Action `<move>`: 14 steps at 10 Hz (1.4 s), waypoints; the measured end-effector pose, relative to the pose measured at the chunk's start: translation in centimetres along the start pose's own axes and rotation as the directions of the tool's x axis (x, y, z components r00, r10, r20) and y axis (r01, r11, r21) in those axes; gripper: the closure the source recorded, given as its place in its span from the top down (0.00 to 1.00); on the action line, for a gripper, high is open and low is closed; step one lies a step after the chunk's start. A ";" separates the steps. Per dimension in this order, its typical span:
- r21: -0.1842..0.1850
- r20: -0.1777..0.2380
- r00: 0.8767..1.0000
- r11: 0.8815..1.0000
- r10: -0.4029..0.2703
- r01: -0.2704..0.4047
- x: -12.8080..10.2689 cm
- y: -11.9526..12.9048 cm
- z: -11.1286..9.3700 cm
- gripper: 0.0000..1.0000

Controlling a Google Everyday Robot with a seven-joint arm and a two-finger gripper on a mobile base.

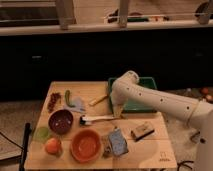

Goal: Place brush in purple bowl

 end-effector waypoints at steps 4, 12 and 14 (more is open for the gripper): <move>-0.009 -0.012 0.994 0.994 -0.105 0.105 -1.7 1.4 -0.2 0.80; -0.087 -0.019 0.973 0.970 -0.228 0.226 -5.5 2.5 3.5 0.80; -0.093 -0.018 0.980 0.976 -0.199 0.197 -5.2 2.4 5.0 0.80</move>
